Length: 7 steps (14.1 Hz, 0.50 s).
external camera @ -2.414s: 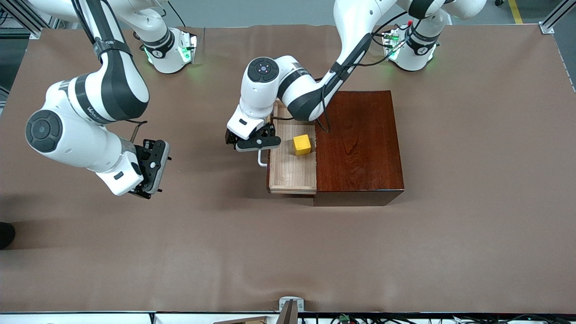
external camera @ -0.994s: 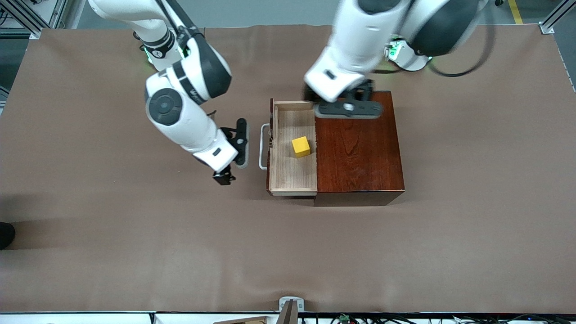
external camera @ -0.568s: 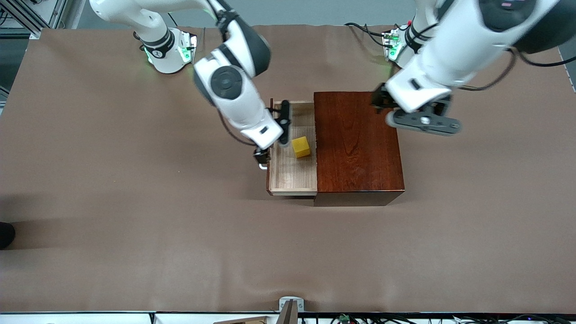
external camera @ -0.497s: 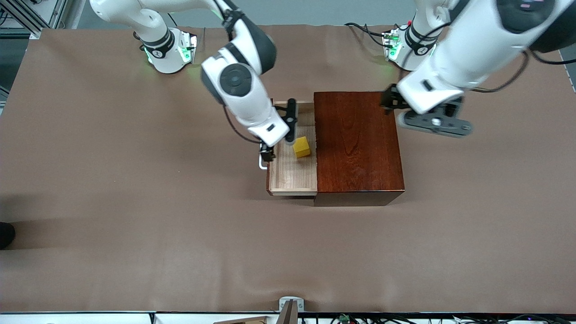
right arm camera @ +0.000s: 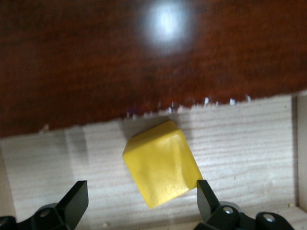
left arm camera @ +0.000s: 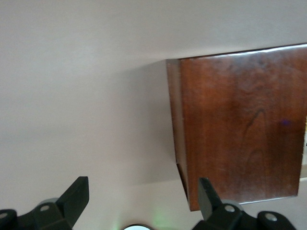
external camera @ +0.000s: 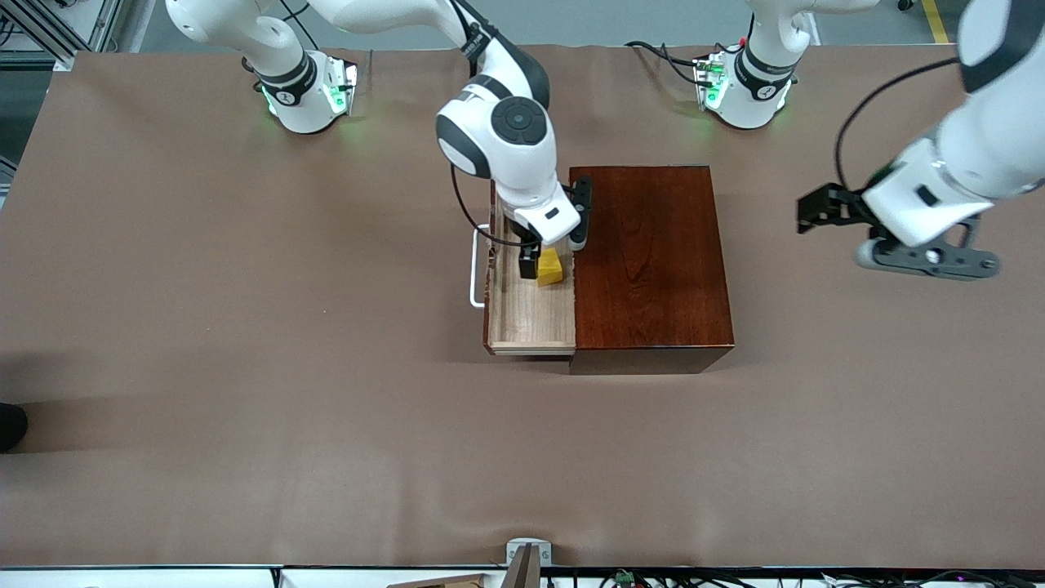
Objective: Open drawer, take yellow block, close drawer
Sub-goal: 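Close the right gripper on the yellow cube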
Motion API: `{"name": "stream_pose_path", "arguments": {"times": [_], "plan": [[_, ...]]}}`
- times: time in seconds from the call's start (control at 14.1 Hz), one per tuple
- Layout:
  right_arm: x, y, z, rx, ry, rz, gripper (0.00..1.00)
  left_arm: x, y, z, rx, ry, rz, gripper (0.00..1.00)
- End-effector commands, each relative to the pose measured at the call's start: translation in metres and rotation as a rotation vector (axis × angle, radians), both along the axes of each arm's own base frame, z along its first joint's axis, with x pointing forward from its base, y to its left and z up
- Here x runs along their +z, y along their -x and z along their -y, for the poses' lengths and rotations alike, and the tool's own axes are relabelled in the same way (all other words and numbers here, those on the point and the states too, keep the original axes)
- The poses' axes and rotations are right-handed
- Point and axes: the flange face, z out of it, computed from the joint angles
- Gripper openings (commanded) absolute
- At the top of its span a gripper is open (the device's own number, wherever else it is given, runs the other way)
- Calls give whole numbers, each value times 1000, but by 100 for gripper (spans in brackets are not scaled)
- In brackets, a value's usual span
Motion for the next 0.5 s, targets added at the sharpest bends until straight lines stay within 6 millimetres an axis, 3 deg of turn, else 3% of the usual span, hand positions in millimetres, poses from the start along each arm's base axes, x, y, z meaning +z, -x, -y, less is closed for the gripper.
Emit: {"name": "stream_pose_path", "arguments": {"times": [0.0, 0.43], "plan": [[3, -12, -7, -11, 6, 32, 100, 0, 6, -23, 18, -16, 10, 100], [-1, -13, -18, 13, 21, 62, 100, 4, 15, -31, 33, -23, 33, 100]]}}
